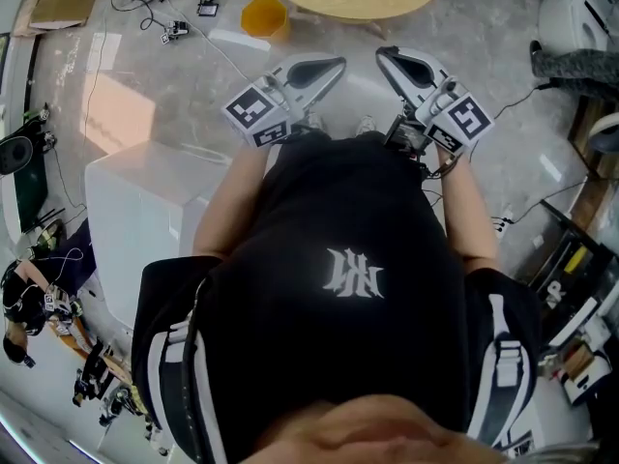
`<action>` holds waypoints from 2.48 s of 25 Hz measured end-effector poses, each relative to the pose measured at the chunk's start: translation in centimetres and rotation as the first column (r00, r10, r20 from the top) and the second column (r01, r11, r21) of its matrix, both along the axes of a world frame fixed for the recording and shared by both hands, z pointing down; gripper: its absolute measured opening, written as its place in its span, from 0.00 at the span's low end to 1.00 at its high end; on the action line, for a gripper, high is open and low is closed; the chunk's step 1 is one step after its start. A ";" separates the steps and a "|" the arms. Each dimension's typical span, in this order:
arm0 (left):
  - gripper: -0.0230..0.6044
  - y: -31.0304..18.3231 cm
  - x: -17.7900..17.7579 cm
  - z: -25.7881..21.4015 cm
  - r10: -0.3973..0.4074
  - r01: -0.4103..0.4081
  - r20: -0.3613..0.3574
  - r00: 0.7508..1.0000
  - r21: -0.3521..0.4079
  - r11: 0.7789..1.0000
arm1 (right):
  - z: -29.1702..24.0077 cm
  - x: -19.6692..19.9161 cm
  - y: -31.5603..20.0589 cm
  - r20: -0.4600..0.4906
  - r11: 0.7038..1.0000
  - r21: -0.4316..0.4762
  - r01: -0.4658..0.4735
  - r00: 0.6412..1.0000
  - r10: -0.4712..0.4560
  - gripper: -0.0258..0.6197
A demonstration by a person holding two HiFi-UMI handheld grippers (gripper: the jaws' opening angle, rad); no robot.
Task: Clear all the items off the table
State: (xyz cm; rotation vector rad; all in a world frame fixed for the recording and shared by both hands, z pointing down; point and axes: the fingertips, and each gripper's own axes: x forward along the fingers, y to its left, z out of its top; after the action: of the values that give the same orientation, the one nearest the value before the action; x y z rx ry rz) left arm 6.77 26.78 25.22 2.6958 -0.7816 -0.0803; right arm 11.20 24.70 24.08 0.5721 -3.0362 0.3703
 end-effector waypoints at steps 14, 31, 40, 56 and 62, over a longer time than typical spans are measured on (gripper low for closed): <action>0.06 -2.4 1.4 0.4 -0.070 0.070 0.027 0.997 0.014 0.997 | 0.3 2.9 -1.5 0.022 1.000 0.007 0.028 0.999 -0.028 0.04; 0.06 -7.3 -1.8 1.7 -0.111 0.111 0.016 0.994 0.002 0.994 | 0.5 -0.2 -6.6 -0.007 0.998 0.012 0.069 0.998 -0.069 0.05; 0.06 -14.1 -7.6 2.4 -0.080 0.080 -0.038 0.996 -0.006 0.997 | 0.6 -5.1 -14.0 -0.070 1.000 0.007 -0.019 0.997 0.019 0.05; 0.06 -23.5 -9.0 5.0 -0.086 0.084 -0.034 0.996 -0.069 0.994 | 4.3 -5.0 -26.1 -0.126 0.997 -0.020 -0.075 0.989 0.072 0.14; 0.06 -27.7 -9.5 4.9 -0.172 0.166 -0.041 0.984 -0.119 0.979 | 7.6 -4.6 -33.3 -0.110 0.992 -0.089 -0.091 0.991 0.081 0.21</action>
State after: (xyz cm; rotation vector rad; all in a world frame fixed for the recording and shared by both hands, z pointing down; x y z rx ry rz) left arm -2.76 -0.91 30.11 2.5046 -0.9682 -0.1389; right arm 6.57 -8.64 31.72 0.6942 -2.8821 0.4674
